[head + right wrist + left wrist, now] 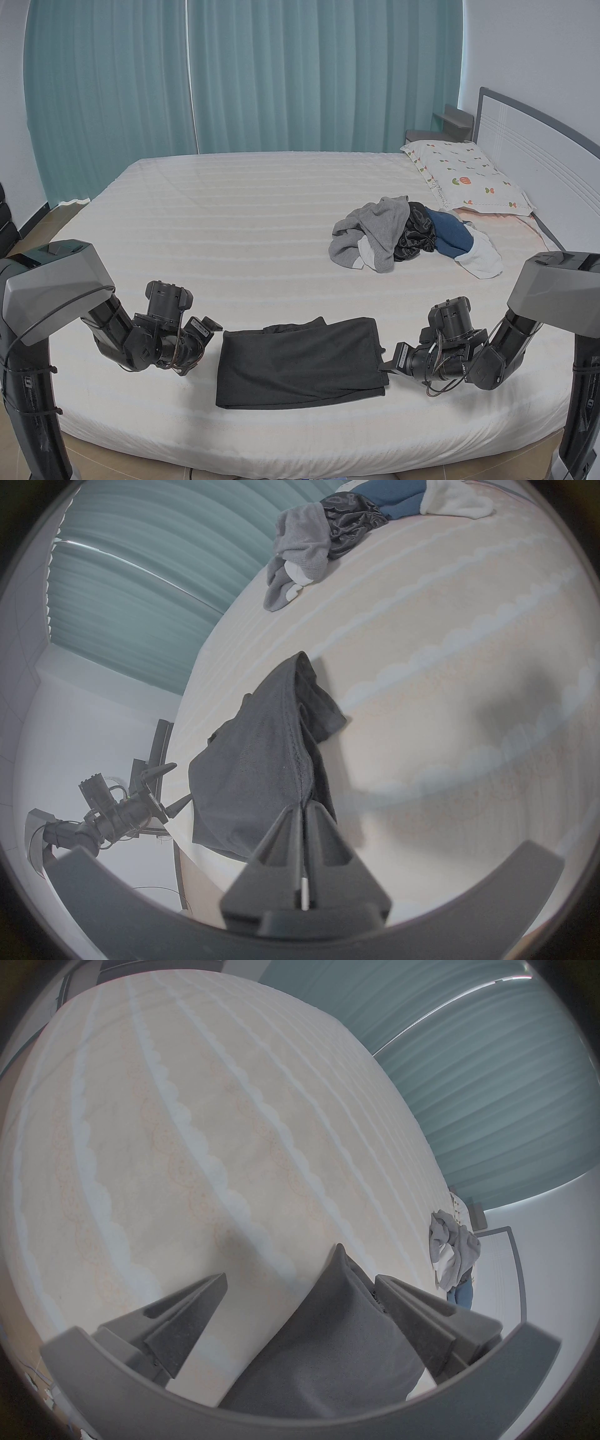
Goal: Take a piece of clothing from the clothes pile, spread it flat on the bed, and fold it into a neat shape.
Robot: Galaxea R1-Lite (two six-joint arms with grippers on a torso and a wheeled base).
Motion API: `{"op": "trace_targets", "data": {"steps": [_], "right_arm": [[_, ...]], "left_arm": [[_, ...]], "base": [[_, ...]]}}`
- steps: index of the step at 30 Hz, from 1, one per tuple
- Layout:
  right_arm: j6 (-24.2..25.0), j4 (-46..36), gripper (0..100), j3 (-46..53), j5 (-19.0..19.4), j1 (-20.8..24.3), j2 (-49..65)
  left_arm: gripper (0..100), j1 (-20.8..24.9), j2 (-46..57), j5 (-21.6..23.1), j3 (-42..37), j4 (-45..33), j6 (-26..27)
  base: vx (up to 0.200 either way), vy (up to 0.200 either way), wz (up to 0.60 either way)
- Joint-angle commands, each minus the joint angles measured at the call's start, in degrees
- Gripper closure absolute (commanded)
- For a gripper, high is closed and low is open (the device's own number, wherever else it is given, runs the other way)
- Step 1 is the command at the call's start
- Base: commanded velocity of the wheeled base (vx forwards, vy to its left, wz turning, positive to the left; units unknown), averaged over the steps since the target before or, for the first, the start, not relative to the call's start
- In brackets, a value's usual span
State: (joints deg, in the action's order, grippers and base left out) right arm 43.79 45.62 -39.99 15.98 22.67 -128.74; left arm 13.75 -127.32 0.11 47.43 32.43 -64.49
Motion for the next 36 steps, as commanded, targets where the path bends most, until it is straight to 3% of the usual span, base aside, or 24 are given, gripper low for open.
{"op": "trace_targets", "data": {"steps": [1, 19, 20, 27, 36], "right_arm": [[-0.2, 0.1, 100, 1.7, 0.0, -0.4, 1.8], [-2.1, 0.0, 100, 4.7, 1.0, -0.5, 2.2], [-2.7, 0.0, 0, 4.9, 1.1, -0.6, 2.2], [-2.7, 0.1, 0, 3.3, 1.2, -1.8, 2.5], [-0.4, -1.0, 0, -7.7, 1.1, -3.1, -2.6]], "left_arm": [[0, -0.1, 0.4, 0.0, -0.1, 0.1, 0.0], [0, -0.1, 0.5, 0.1, -0.2, 0.0, 0.0], [0, -0.1, 0.5, 0.1, -0.2, 0.1, 0.0], [0, -0.1, 0.5, 0.1, -0.2, 0.0, 0.0], [0, -0.1, 0.5, 0.1, -0.3, 0.0, 0.0]], "base": [[0.000, 0.000, 0.00], [0.000, 0.000, 0.00], [0.000, 0.000, 0.00], [0.000, 0.000, 0.00], [0.000, 0.000, 0.00]]}}
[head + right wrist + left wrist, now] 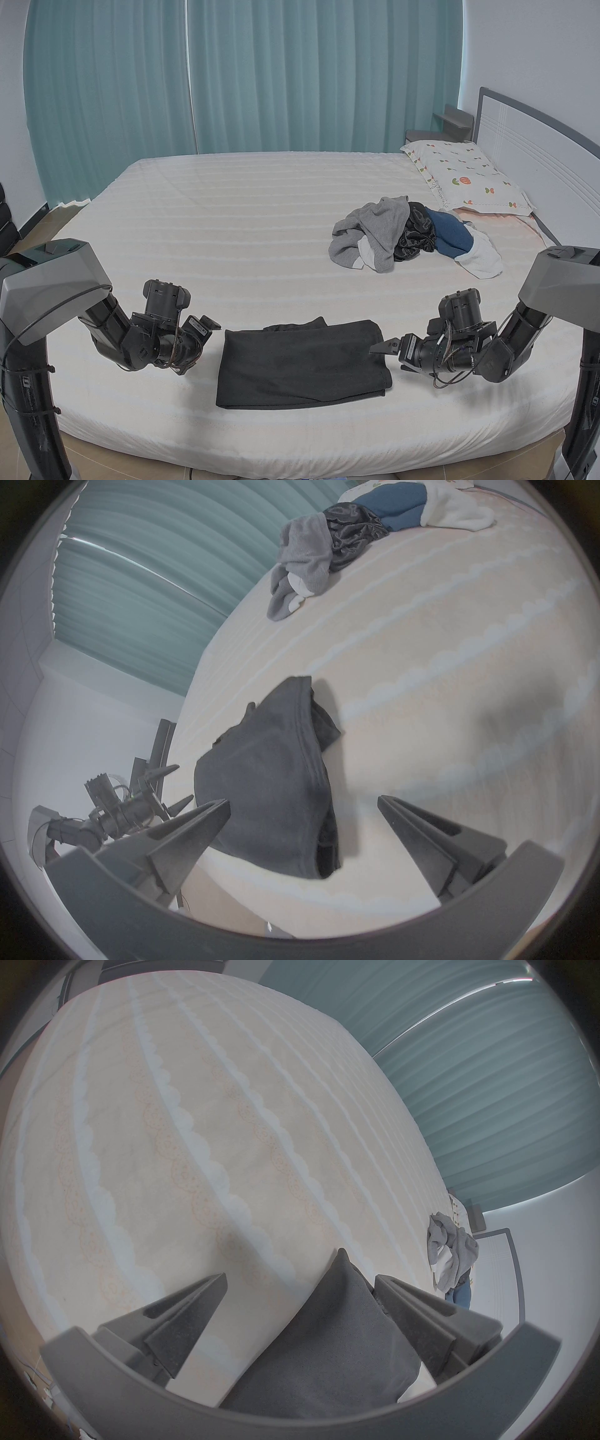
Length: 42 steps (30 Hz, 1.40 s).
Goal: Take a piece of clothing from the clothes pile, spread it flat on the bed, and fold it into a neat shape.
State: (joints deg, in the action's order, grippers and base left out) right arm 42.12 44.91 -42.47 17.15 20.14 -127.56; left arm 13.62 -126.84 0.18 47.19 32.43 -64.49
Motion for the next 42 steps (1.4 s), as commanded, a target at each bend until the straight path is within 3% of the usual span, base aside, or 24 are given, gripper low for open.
{"op": "trace_targets", "data": {"steps": [1, 14, 15, 42], "right_arm": [[2.7, -0.9, 0, -8.4, -0.2, -0.6, -5.6], [7.1, -4.9, 0, -23.8, -0.6, -1.1, -13.9], [7.1, -5.0, 100, -24.3, -0.6, -1.2, -14.3], [7.6, -4.4, 100, -25.2, -1.0, -2.6, -14.8]], "left_arm": [[0, 0.0, 0.1, 0.0, -0.2, 0.0, 0.0], [0, 0.0, 0.1, 0.0, -0.4, 0.1, 0.0], [0, 0.0, 0.1, 0.0, -0.4, 0.1, -0.1], [0, 0.0, 0.2, -0.1, -0.4, 0.1, -1.0]], "base": [[0.000, 0.000, 0.00], [0.000, 0.000, 0.00], [0.000, 0.000, 0.00], [0.000, 0.000, 0.00]]}}
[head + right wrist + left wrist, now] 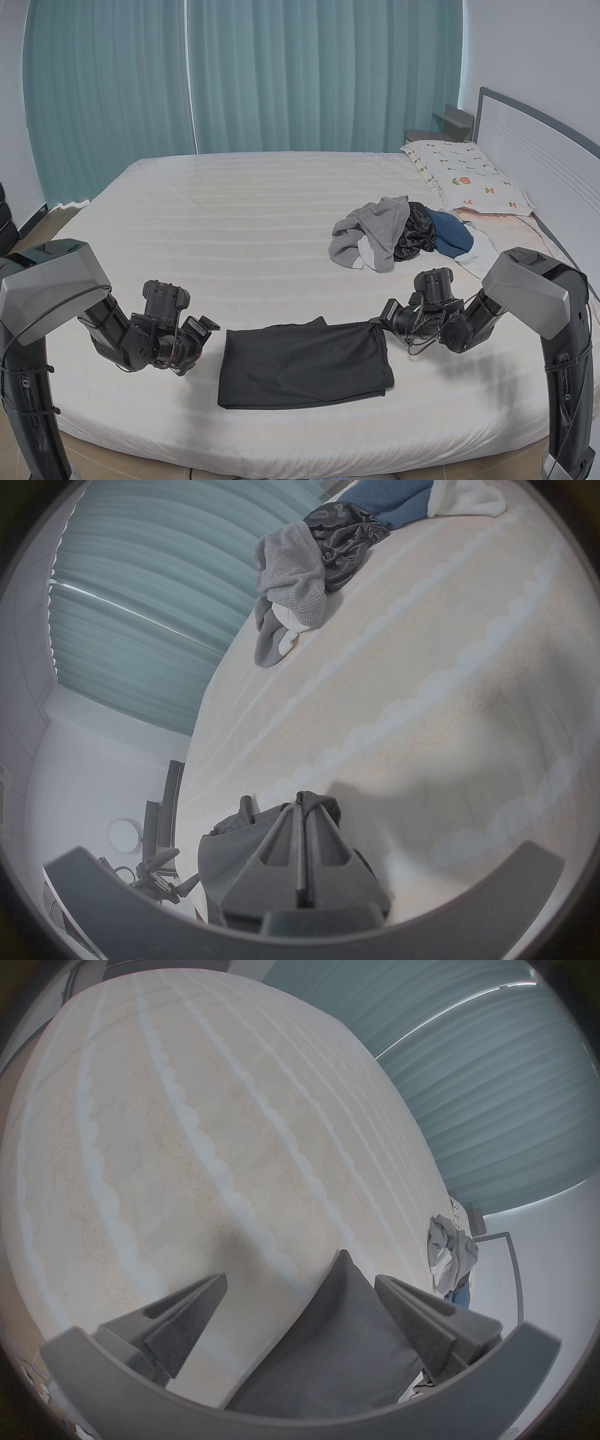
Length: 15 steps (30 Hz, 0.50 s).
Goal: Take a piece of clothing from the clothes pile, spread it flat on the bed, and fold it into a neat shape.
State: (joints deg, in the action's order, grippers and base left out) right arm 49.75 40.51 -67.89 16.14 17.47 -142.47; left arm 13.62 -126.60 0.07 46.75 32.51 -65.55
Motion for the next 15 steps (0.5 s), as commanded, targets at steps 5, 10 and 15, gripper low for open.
{"op": "trace_targets", "data": {"steps": [5, 10, 15], "right_arm": [[0.0, 0.2, 0, 0.5, 0.0, 0.2, 0.3], [0.0, 0.7, 0, 4.3, 0.1, -0.4, 4.0], [-0.3, 4.7, 0, 12.1, 0.2, -0.7, 8.0]], "left_arm": [[0, 0.1, -0.1, 0.0, -0.1, 0.0, 0.1], [0, 0.6, 0.1, 0.0, -0.8, 0.1, 0.2], [0, 0.7, 0.7, 0.2, -1.3, 0.1, 0.2]], "base": [[0.000, 0.000, 0.00], [0.000, 0.000, 0.00], [0.000, 0.000, 0.00]]}}
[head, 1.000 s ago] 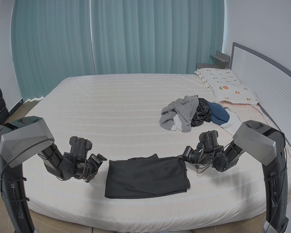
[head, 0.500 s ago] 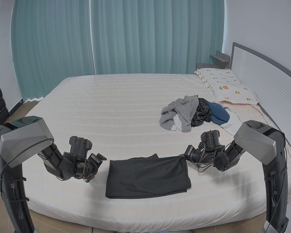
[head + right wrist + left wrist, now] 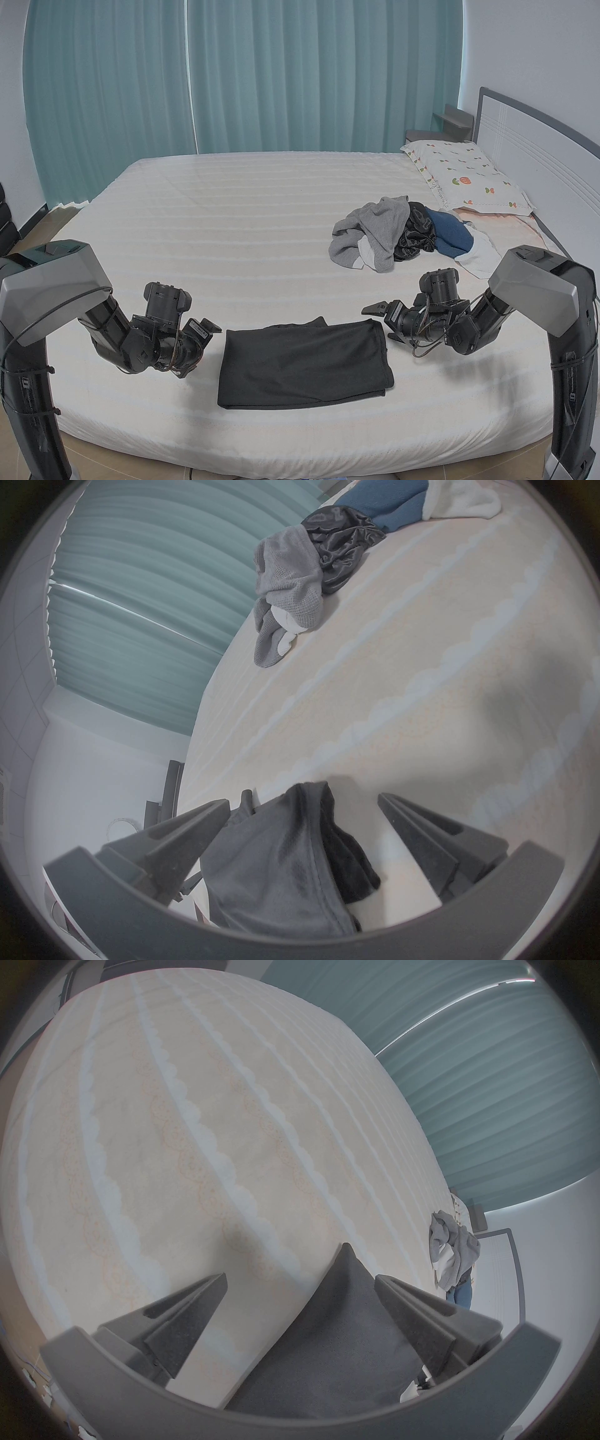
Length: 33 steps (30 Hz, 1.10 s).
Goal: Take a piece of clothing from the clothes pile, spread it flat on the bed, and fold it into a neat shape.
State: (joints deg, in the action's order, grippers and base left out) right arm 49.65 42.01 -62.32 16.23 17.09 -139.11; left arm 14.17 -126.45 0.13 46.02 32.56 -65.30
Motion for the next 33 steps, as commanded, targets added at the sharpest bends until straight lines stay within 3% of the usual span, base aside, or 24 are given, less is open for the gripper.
{"op": "trace_targets", "data": {"steps": [1, 6, 16, 21, 26, 27, 29, 33], "right_arm": [[-0.2, 4.2, 0, 7.7, 0.1, -0.3, 5.1], [-0.2, 10.5, 0, 15.4, 0.1, -0.7, 8.1], [0.0, 12.7, 0, 22.6, 0.6, -2.1, 12.6], [0.3, 15.4, 0, 25.1, 1.3, -2.9, 12.6], [0.3, 16.7, 0, 26.5, 4.1, -3.4, 12.0], [0.3, 16.7, 0, 26.5, 4.1, -3.4, 12.0], [0.3, 16.8, 0, 26.6, 4.8, -3.4, 11.9], [0.3, 16.8, 0, 26.6, 5.0, -3.4, 11.8]], "left_arm": [[0, 0.2, 0.5, 0.0, -0.7, 0.0, -0.1], [0, 0.2, 1.0, 0.1, -1.4, 0.0, -0.1], [0, 1.0, 1.7, 0.1, -1.7, 0.0, 0.0], [0, 1.7, 2.8, 5.2, -1.8, 0.0, 1.3], [0, 1.1, 3.1, 12.8, -2.1, 0.0, 9.6], [0, 1.1, 3.1, 12.8, -2.1, 0.0, 9.6], [0, 1.0, 2.5, 14.3, -2.0, 0.0, 16.5], [0, 1.0, 0.8, 14.4, -1.3, 0.5, 22.3]], "base": [[-0.200, 0.000, 0.00], [-0.200, 0.000, 0.00], [0.000, 0.000, 0.00], [0.000, 0.000, 0.00], [0.000, 0.000, 0.00], [0.000, 0.000, 0.00], [0.000, 0.000, 0.00], [0.000, 0.000, 0.00]]}}
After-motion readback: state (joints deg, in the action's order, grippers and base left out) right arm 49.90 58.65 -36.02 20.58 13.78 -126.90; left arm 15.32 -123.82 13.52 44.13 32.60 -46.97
